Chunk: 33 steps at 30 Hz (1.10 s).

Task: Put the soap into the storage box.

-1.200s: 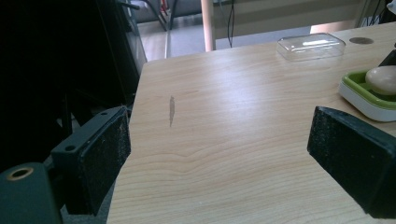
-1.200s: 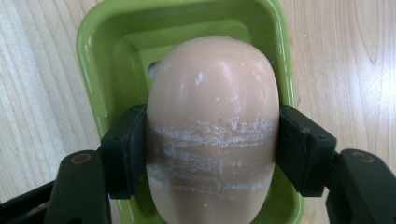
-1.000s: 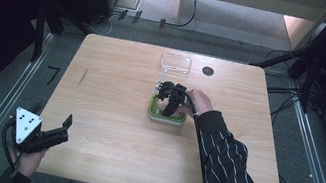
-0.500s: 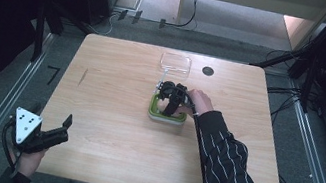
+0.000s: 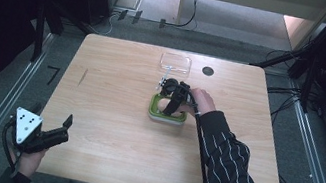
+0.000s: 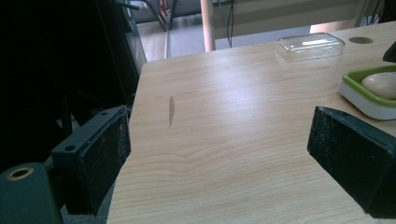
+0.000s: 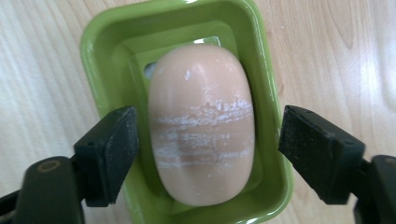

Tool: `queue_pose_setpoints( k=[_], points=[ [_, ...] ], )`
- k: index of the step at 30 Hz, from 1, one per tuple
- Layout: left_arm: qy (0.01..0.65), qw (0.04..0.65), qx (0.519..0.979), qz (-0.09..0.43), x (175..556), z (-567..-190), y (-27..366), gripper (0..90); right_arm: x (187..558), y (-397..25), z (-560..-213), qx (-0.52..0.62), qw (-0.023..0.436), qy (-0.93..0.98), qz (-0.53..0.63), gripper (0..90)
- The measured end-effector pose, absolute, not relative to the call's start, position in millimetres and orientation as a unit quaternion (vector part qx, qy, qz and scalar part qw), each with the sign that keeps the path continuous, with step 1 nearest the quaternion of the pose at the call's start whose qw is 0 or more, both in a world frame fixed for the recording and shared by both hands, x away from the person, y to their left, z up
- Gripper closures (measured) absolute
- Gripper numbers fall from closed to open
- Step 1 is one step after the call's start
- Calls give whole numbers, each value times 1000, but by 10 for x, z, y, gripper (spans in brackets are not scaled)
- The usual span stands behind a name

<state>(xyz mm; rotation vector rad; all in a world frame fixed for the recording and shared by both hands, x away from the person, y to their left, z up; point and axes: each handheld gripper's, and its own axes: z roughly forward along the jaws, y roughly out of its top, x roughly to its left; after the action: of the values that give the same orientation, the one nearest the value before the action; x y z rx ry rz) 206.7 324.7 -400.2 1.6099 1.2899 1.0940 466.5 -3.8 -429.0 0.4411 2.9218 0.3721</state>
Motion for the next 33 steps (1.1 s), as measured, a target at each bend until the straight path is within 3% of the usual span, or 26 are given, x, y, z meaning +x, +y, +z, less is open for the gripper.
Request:
queue_pose_setpoints(
  k=[14,33],
  points=[
    [501,394,642,426,2099,-4002,3208,63,4597,-133,-4203,207,48,968,131,53],
    [493,395,651,421,2144,-4002,3150,64,4403,-400,-4128,273,47,951,137,2]
  ],
)
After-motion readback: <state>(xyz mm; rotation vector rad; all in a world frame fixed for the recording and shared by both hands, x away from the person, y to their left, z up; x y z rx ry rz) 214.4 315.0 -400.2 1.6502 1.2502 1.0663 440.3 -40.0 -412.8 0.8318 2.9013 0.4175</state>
